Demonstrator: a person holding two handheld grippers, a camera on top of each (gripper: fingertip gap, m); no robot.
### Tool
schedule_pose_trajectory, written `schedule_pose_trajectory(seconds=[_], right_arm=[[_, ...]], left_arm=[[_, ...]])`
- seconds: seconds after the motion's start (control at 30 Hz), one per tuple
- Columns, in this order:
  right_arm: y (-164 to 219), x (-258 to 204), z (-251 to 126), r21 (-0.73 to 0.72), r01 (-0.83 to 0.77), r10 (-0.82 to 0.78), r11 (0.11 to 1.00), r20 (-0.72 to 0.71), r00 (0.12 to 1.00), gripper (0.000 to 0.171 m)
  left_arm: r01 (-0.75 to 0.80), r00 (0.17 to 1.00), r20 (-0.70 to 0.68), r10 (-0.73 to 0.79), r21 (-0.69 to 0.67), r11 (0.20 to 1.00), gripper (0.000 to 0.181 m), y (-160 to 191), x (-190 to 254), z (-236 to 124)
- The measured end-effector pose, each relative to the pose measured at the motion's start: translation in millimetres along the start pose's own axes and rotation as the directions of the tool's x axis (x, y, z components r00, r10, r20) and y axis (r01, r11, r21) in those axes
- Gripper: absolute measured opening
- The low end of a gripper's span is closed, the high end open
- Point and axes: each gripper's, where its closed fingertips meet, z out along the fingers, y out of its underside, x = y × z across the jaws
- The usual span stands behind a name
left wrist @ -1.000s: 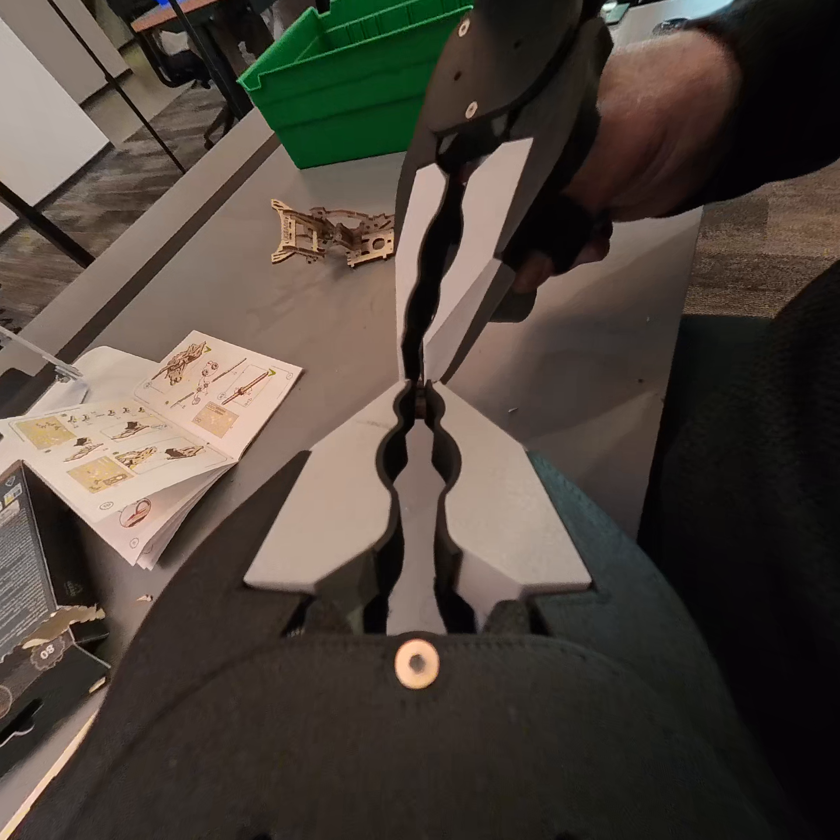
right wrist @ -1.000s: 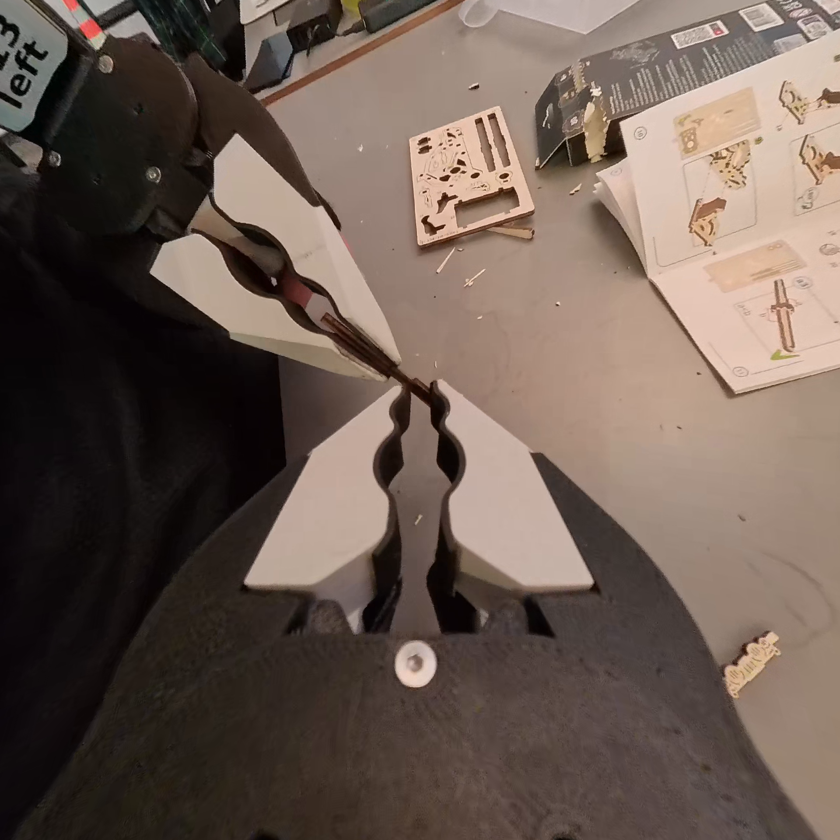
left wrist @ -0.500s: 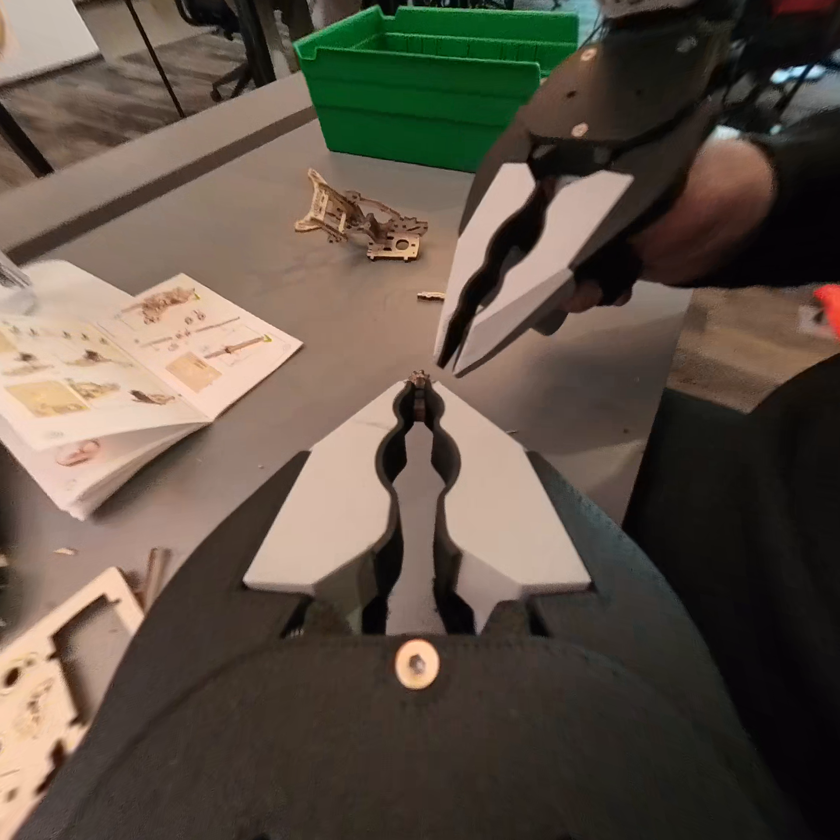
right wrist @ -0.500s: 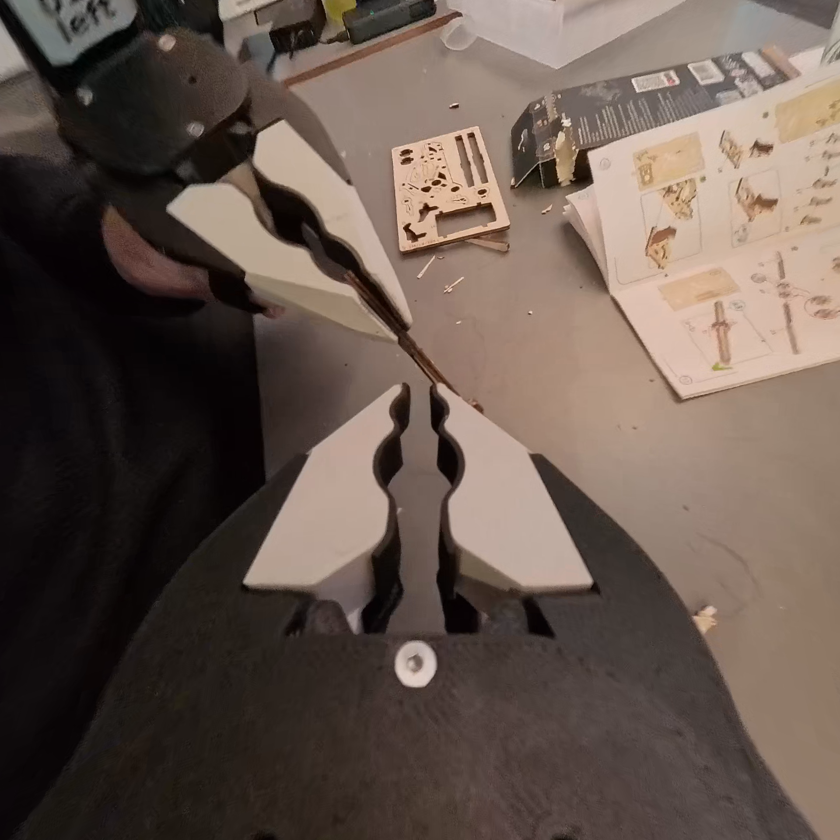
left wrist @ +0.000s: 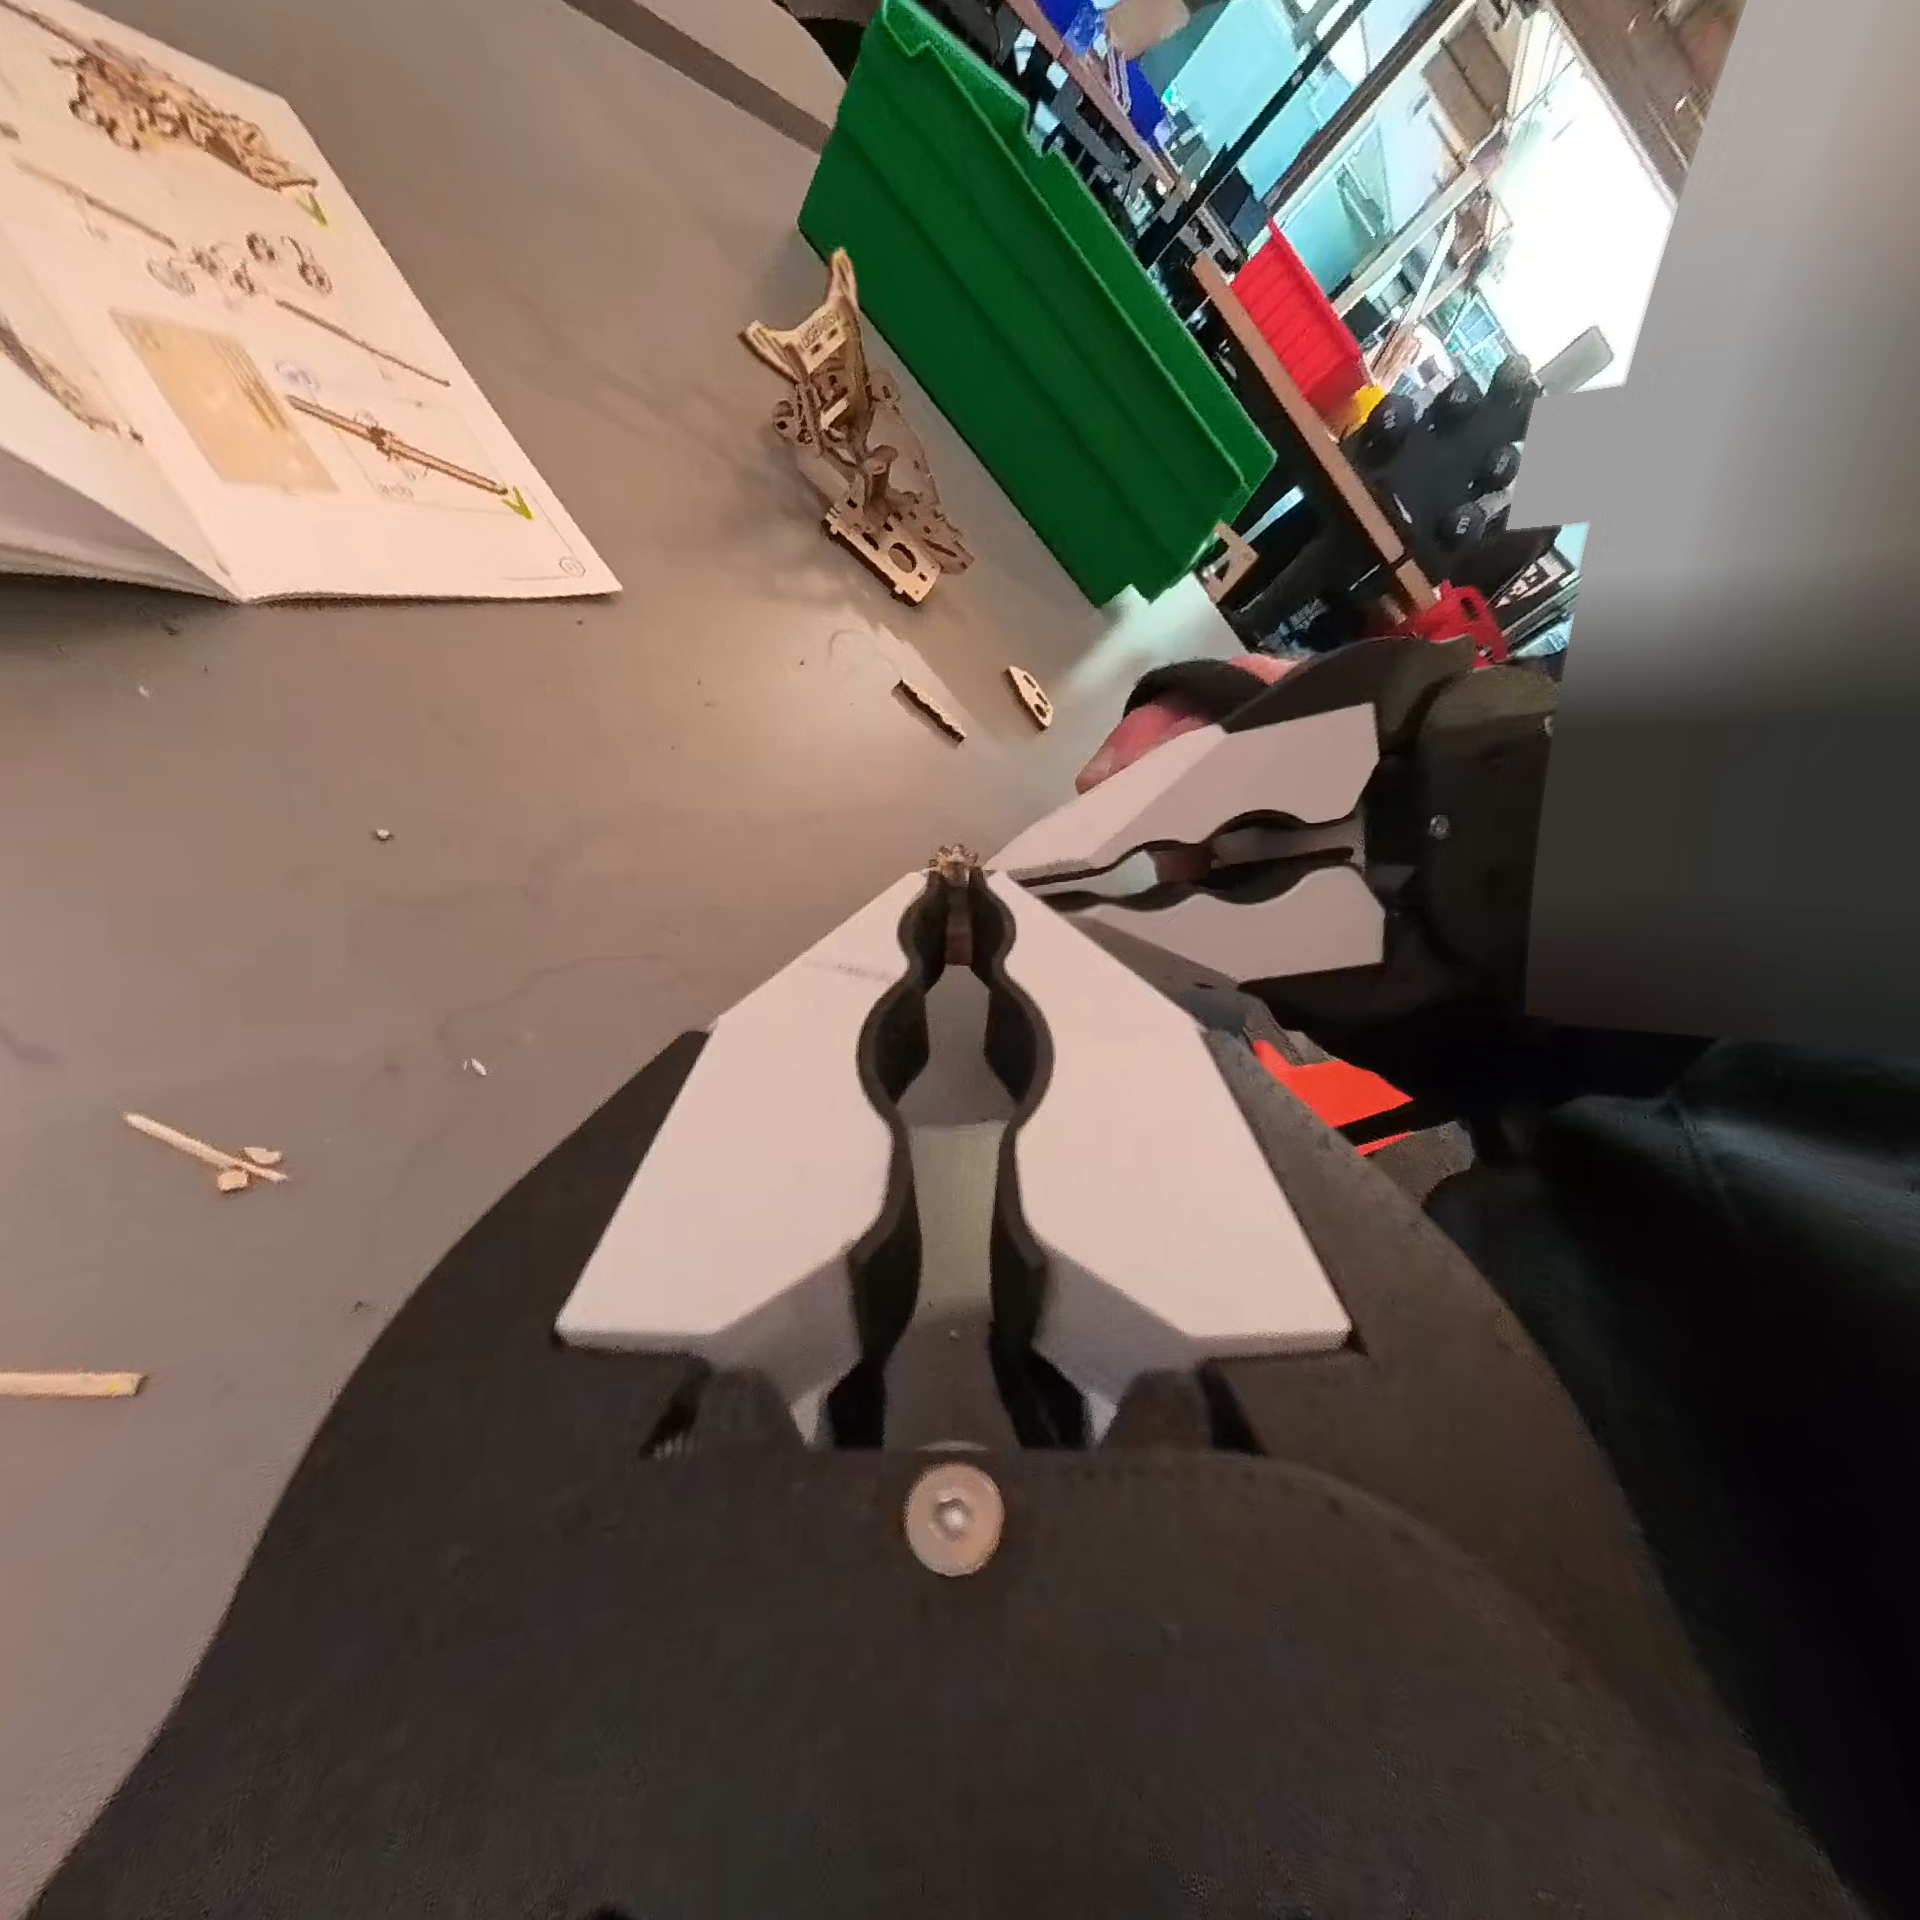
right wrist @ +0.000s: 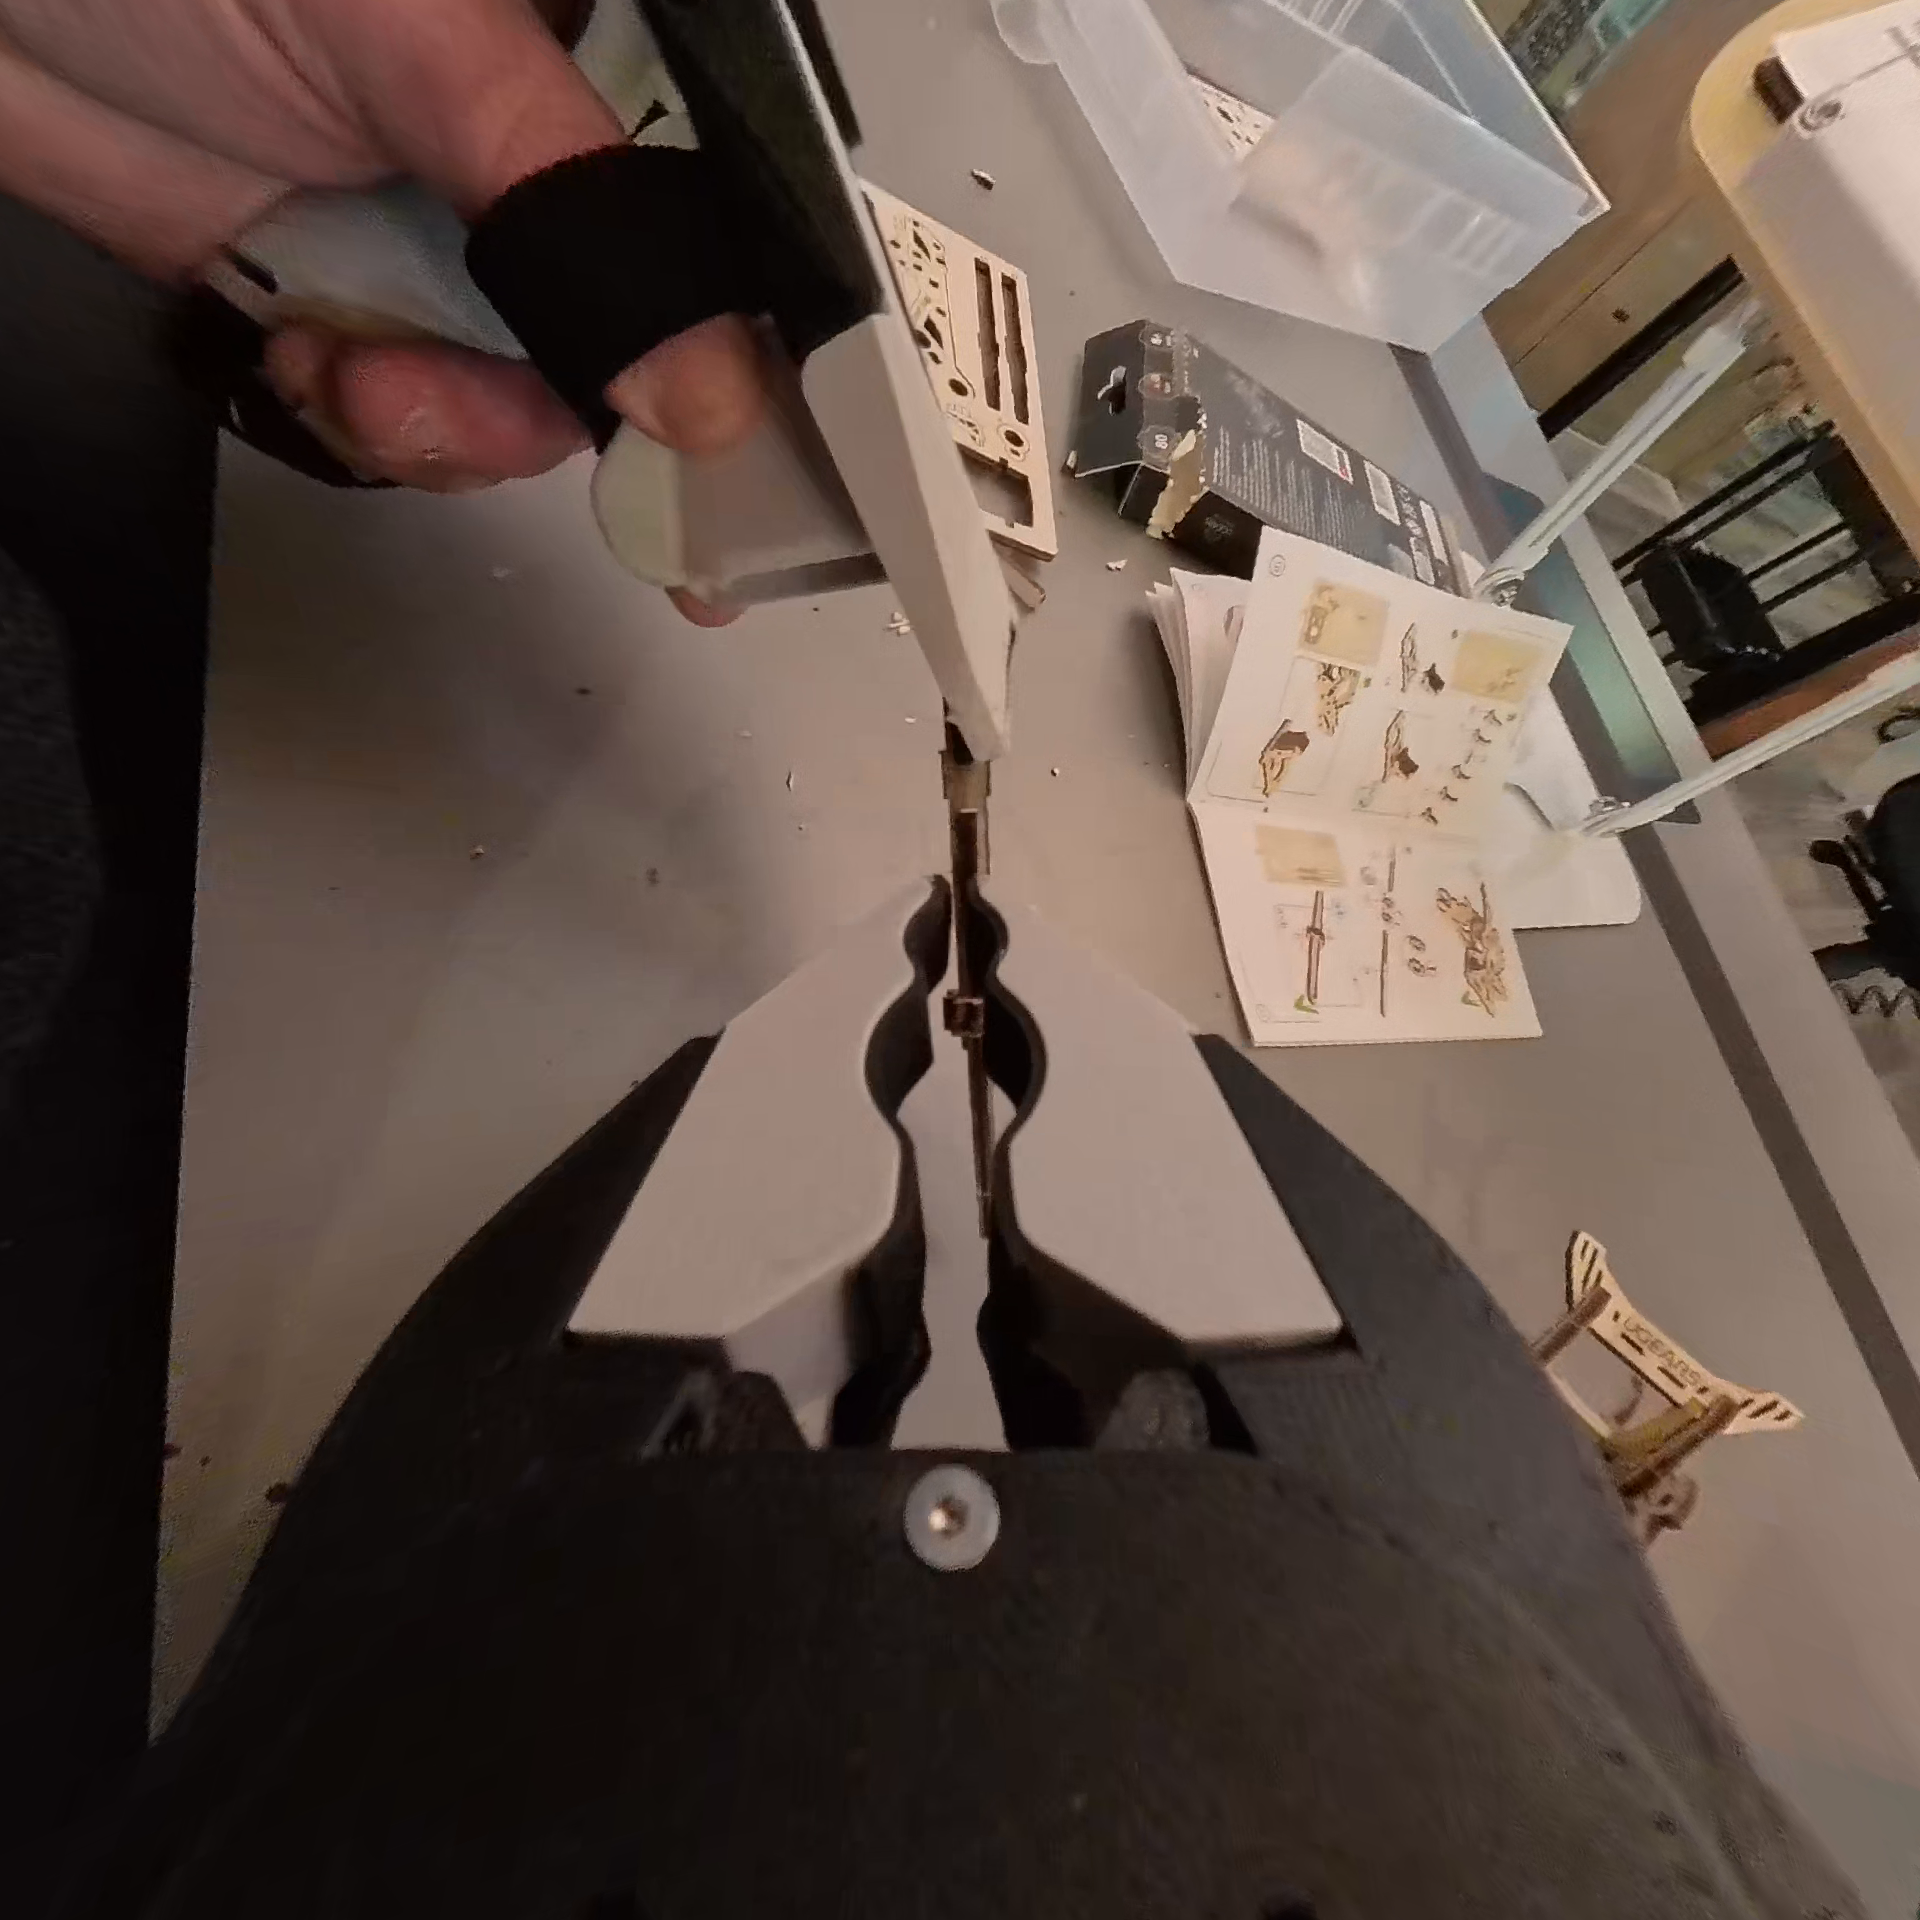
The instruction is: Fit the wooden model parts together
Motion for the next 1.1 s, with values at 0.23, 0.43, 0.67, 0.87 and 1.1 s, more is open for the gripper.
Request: schedule_pose_trajectory(seconds=[0.23, 0.43, 0.67, 0.87, 1.1], right_arm=[[10, 3, -1, -0.044, 0.032, -0.034, 0.999, -0.03, 0.999, 0.001], [16, 2, -1, -0.059, 0.044, -0.045, 0.997, -0.022, 0.999, 0.001], [19, -3, 2, -0.063, 0.029, -0.028, 0.998, 0.022, 0.999, 0.0], [16, -5, 0, -0.02, -0.035, 0.036, 0.999, 0.086, 0.996, 0.0], [-1, 1, -20, 0.089, -0.322, 0.266, 0.943, 0.384, 0.884, 0.019]], left_arm=[[0.054, 0.999, -0.008, -0.054, -0.002, 0.999, 0.002, 1, -2, 1], [0.104, 0.994, -0.027, -0.104, -0.001, 0.995, 0.002, 2, -3, 3], [0.142, 0.99, -0.024, -0.142, -0.012, 0.99, 0.003, 6, -6, 4], [0.084, 0.996, -0.015, -0.084, -0.018, 0.996, 0.002, 7, -7, 3], [-0.491, 0.871, -0.016, 0.491, -0.071, 0.868, 0.002, 14, 12, -3]])
